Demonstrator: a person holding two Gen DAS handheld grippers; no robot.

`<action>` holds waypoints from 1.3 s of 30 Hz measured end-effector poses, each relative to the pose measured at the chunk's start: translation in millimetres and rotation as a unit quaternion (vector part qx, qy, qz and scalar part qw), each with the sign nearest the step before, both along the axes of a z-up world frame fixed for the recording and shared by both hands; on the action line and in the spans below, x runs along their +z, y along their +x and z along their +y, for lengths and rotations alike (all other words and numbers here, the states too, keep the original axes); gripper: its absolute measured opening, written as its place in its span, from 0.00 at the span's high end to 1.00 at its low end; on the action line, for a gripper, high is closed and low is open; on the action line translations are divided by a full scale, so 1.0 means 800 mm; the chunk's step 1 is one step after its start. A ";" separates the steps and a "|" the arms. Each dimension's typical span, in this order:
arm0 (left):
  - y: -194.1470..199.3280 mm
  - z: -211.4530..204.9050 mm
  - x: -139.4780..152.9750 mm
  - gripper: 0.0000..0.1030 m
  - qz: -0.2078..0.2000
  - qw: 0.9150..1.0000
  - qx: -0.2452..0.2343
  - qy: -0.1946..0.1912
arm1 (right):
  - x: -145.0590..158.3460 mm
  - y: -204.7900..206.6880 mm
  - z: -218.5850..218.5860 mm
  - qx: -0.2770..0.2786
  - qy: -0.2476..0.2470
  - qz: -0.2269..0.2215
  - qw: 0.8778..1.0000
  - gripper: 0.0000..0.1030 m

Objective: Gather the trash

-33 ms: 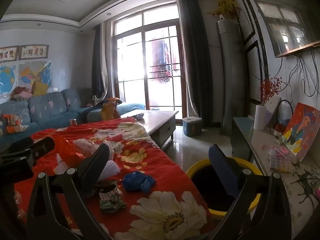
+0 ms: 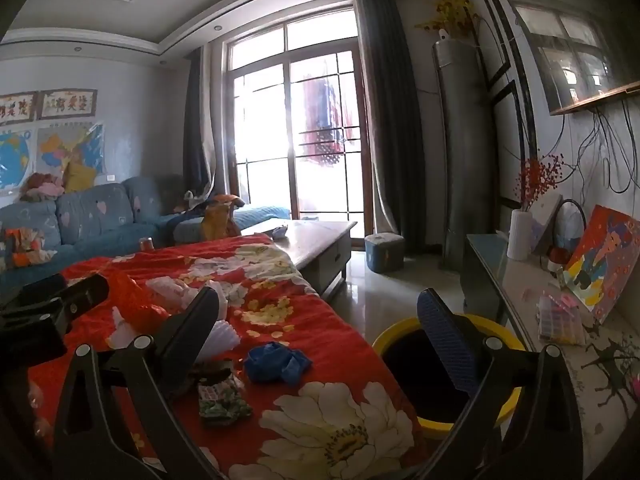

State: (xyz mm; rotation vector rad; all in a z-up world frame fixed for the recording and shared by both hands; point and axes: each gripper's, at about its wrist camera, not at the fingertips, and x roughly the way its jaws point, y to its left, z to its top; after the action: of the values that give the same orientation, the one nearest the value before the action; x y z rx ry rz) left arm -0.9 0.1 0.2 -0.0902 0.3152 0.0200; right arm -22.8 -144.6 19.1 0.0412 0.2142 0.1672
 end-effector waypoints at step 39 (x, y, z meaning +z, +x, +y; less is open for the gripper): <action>-0.002 -0.001 -0.004 0.10 0.010 1.000 0.000 0.009 | -0.019 0.012 0.004 -0.003 0.001 0.016 1.000 0.06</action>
State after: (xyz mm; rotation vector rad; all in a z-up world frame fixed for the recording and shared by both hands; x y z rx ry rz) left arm -2.8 -0.3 -2.6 -0.0721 0.3345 0.0246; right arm -13.1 -141.6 3.8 0.0467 0.2452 0.1607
